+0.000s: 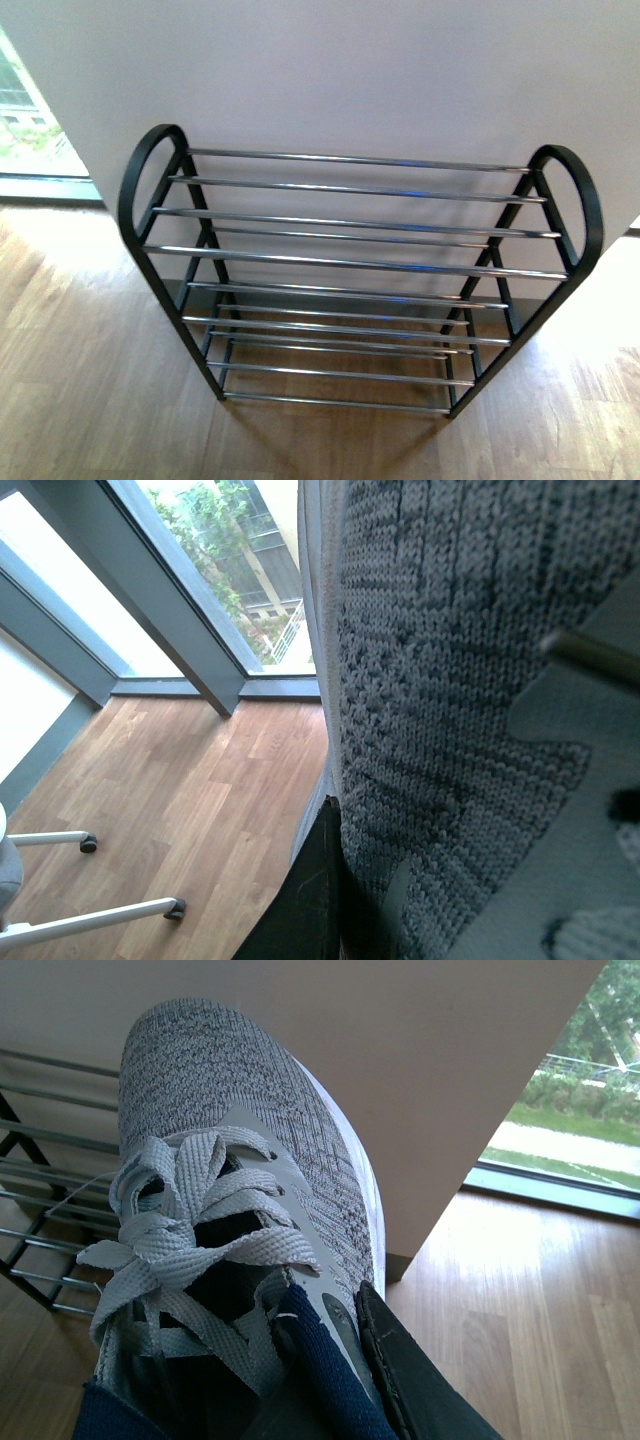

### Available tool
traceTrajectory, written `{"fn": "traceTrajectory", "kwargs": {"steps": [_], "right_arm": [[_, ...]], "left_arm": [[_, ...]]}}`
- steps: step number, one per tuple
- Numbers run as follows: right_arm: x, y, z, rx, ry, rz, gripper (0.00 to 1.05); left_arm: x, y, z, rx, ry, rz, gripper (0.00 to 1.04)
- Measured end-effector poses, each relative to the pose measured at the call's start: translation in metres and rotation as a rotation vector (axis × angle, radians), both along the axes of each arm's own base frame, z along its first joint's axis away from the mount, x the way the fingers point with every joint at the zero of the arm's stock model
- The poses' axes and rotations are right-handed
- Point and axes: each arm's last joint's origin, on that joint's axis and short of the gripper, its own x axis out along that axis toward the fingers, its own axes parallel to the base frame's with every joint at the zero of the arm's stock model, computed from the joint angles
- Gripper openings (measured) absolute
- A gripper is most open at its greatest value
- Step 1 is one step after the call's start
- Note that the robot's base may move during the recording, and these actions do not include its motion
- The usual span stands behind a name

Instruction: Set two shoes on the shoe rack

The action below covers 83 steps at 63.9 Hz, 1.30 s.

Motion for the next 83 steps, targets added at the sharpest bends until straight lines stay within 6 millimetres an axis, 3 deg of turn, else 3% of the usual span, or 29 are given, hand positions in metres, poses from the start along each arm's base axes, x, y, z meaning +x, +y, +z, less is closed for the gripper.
{"fn": "traceTrajectory", "kwargs": {"steps": [29,37,50,66,83], "right_arm": [[0.000,0.000,0.000,0.005,-0.001,0.014,0.01],[0.008,0.003,0.002,0.017,-0.130,0.079,0.01],[0.056,0.036,0.015,0.110,-0.114,0.039,0.01],[0.110,0.070,-0.012,0.242,0.078,-0.089,0.01],[0.157,0.086,-0.032,0.332,0.183,-0.222,0.01]], "left_arm": [[0.000,0.000,0.000,0.002,0.000,0.008,0.05],[0.000,0.001,0.000,0.004,-0.001,0.018,0.05],[0.000,0.001,0.000,0.004,-0.001,0.017,0.05],[0.000,0.001,0.000,0.005,-0.001,0.020,0.05],[0.000,0.001,0.000,0.004,-0.001,0.017,0.05]]}}
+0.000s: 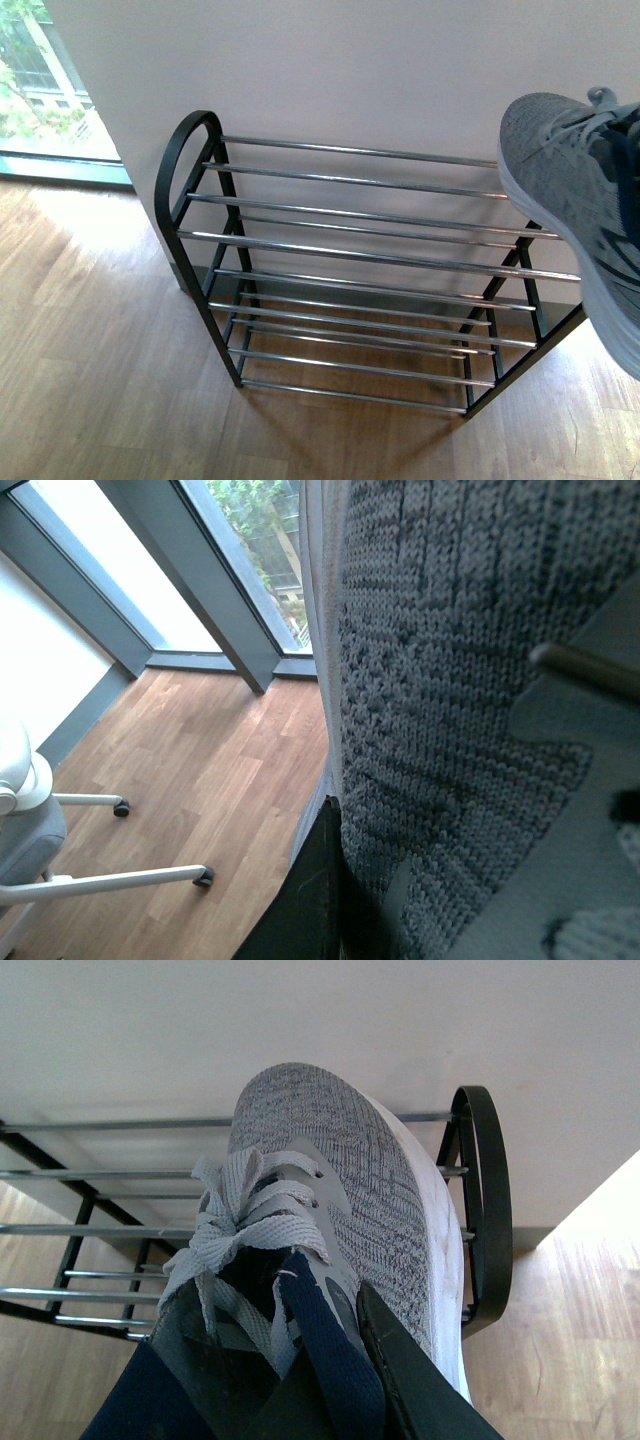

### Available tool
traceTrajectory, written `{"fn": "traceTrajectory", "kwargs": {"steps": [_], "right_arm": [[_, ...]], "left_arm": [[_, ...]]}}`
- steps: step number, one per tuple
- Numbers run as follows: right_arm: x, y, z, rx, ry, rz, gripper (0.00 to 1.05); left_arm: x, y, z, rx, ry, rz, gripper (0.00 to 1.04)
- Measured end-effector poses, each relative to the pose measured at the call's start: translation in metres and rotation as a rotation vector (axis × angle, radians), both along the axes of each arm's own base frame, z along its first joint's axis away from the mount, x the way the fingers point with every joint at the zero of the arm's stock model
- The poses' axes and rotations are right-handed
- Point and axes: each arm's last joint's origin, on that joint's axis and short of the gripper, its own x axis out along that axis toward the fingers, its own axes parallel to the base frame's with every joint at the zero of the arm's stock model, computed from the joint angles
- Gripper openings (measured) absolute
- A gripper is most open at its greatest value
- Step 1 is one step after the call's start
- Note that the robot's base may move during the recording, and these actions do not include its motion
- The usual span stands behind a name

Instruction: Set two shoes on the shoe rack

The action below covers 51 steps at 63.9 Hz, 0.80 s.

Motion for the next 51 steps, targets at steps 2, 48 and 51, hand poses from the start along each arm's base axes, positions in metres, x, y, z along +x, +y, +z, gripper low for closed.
{"fn": "traceTrajectory", "kwargs": {"steps": [2,48,51], "right_arm": [[0.006,0.001,-0.002,0.017,0.014,-0.010,0.01],[0.112,-0.031,-0.078,0.045,0.043,-0.235,0.01],[0.114,-0.038,-0.081,0.037,0.039,-0.244,0.01]], "left_arm": [[0.000,0.000,0.000,0.000,0.000,0.001,0.05],[0.000,0.000,0.000,0.000,0.000,0.001,0.05],[0.000,0.000,0.000,0.000,0.000,0.001,0.05]]}}
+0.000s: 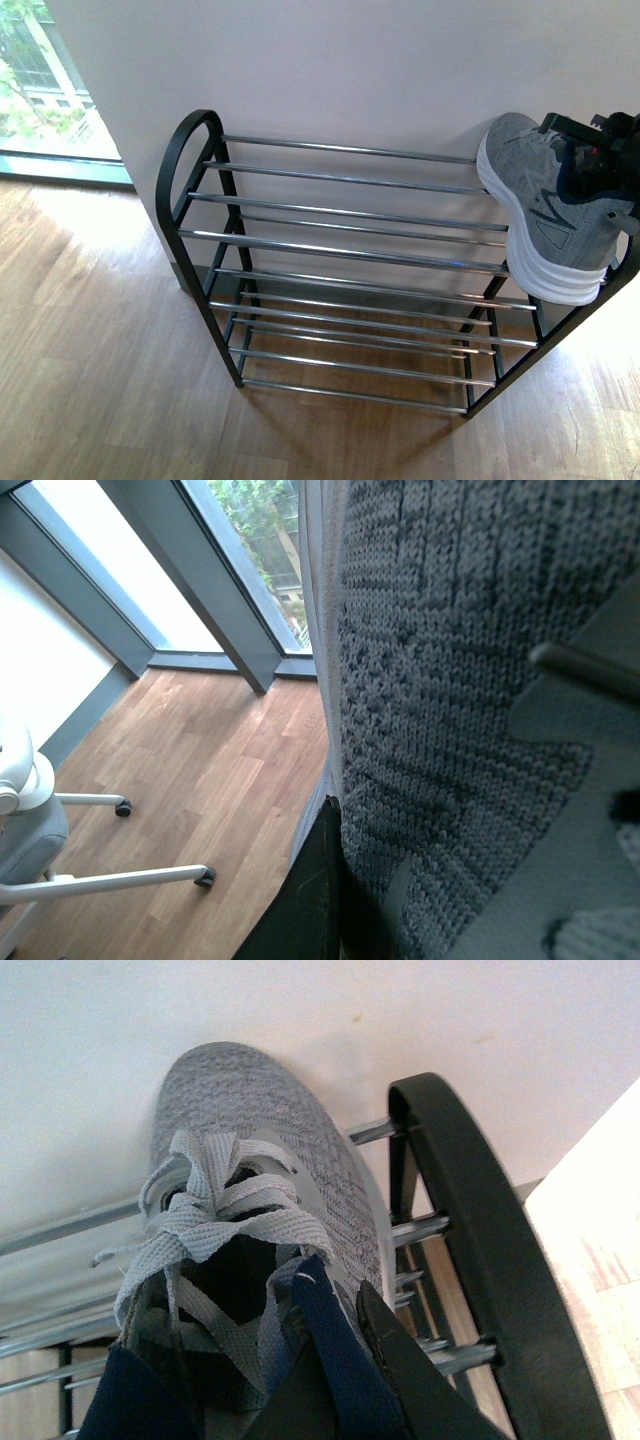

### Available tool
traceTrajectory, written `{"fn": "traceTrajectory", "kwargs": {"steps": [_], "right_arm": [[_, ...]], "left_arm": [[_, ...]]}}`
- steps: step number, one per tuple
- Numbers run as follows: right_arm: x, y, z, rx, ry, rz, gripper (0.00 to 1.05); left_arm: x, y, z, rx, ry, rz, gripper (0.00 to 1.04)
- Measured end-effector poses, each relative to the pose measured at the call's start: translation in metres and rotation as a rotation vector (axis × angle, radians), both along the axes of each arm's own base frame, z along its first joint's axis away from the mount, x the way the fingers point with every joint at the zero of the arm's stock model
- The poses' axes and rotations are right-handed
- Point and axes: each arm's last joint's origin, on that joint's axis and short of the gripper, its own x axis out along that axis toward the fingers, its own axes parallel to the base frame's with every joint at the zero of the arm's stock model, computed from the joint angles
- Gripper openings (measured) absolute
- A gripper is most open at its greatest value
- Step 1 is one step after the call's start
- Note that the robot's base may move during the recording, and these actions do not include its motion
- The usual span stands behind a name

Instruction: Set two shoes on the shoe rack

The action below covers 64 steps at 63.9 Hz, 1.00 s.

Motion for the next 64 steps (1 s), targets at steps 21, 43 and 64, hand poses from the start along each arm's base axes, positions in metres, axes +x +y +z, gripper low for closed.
{"fn": "traceTrajectory", "kwargs": {"steps": [21,43,64], "right_arm": [[0.006,-0.021,-0.001,-0.038,0.004,0.004,0.01],[0.008,-0.027,-0.001,-0.040,0.021,0.003,0.01],[-0.002,-0.025,0.011,0.002,0.068,0.009,0.45]], "left_arm": [[0.000,0.000,0.000,0.000,0.000,0.000,0.05],[0.000,0.000,0.000,0.000,0.000,0.000,0.05],[0.000,0.000,0.000,0.000,0.000,0.000,0.05]]}}
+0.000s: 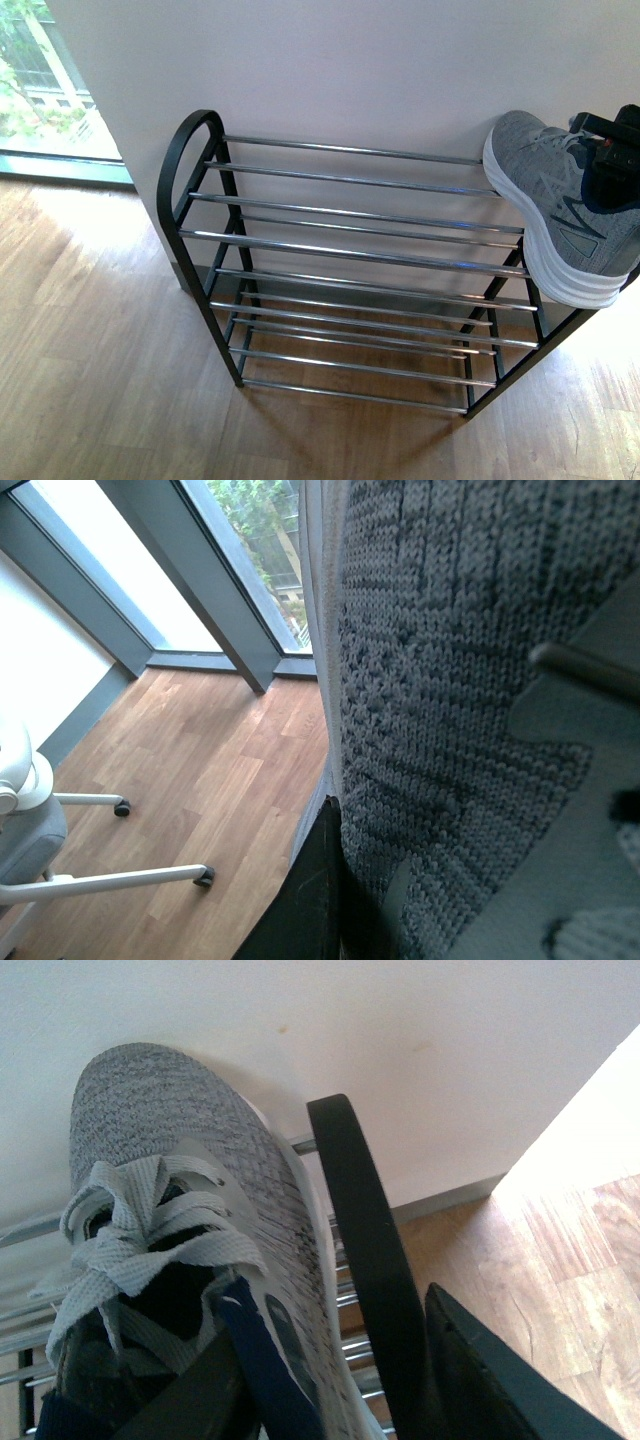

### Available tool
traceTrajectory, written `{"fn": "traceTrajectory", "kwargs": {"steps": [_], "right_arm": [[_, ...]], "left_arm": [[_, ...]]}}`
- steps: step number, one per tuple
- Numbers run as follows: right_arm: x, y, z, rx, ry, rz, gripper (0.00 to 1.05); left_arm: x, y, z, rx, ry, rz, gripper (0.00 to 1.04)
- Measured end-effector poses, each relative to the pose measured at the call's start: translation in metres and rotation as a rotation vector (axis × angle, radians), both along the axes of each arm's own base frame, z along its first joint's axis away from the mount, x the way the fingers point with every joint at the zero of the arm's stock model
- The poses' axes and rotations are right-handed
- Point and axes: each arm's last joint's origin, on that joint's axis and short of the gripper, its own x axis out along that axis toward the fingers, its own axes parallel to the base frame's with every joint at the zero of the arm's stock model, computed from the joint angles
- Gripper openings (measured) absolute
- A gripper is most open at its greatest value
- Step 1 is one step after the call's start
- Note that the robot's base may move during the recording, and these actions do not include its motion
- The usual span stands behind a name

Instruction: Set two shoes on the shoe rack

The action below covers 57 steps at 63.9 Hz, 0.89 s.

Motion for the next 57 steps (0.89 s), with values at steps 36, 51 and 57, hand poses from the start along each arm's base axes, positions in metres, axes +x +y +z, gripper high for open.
{"fn": "traceTrajectory", "kwargs": {"steps": [36,51,57], "right_arm": [[-0.073,-0.019,0.088,-0.159,-0.177,0.217,0.87],[-0.119,-0.006,0.081,-0.259,-0.573,0.317,0.51],[-0.138,-0.003,0.085,-0.278,-0.605,0.311,0.31]], "left_arm": [[0.000,0.000,0.000,-0.001,0.000,-0.001,0.05],[0.000,0.000,0.000,0.000,0.000,-0.001,0.05],[0.000,0.000,0.000,0.001,0.000,0.002,0.05]]}}
